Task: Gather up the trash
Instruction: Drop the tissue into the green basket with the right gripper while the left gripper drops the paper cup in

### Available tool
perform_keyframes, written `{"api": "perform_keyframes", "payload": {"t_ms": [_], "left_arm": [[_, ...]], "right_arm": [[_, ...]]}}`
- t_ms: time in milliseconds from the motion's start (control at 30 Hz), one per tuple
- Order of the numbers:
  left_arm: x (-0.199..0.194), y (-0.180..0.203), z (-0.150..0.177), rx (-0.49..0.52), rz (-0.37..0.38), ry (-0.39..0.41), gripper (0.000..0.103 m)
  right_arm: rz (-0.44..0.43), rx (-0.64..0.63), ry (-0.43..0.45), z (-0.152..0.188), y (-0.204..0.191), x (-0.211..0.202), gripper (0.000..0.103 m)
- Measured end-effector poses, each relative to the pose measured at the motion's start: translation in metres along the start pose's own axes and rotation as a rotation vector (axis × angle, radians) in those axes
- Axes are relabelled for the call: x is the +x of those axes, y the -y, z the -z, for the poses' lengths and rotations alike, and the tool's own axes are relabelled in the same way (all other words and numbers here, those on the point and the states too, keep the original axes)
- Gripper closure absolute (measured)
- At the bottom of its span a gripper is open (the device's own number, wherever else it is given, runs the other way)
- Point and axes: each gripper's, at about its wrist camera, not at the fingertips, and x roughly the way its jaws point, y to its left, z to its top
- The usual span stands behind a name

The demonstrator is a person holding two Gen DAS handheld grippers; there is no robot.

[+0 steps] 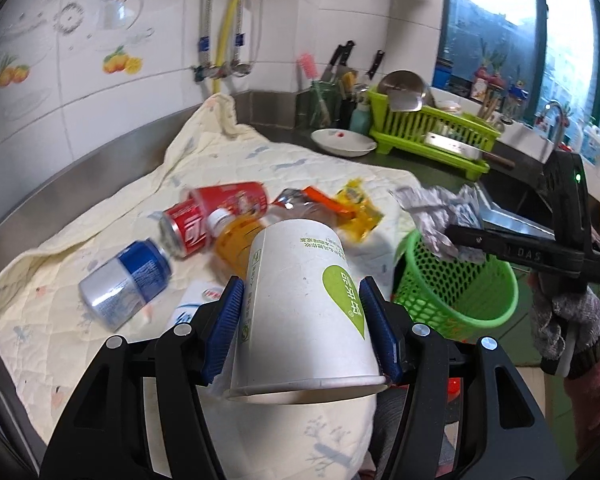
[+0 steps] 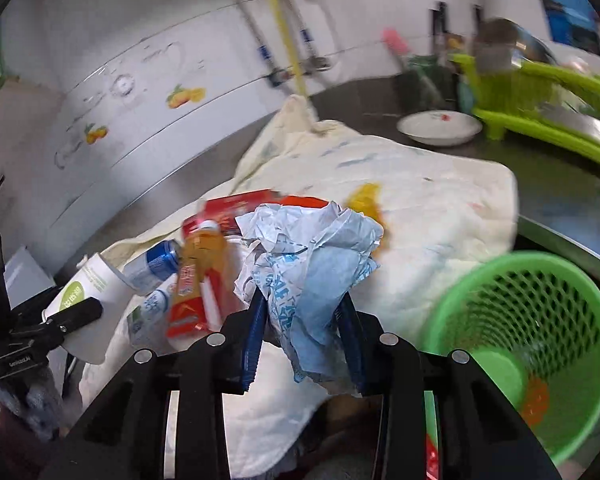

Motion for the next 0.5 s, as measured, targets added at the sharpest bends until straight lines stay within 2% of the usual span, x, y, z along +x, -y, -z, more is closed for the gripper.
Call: {"api": "perform_keyframes", "payload": {"t_ms": [300,433,500], "left_arm": [[0.021,0.046,-0.016,0.053,0.085,-0.012,0.044],[0.037,0.072,-0.025,0.084,0.111,-0.026,0.044],[0.045,0.082,-0.029,0.093,0.12,-0.035,0.044]], "right_arm": [[0.245,0.128,-0.015,0.028,0.082,-0.024,0.067],[0.27,0.194,-0.041,0.038,0.112,-0.016,0.064],[0.269,0.211,-0.046,0.043,0.123,-0.011,0.054]]}}
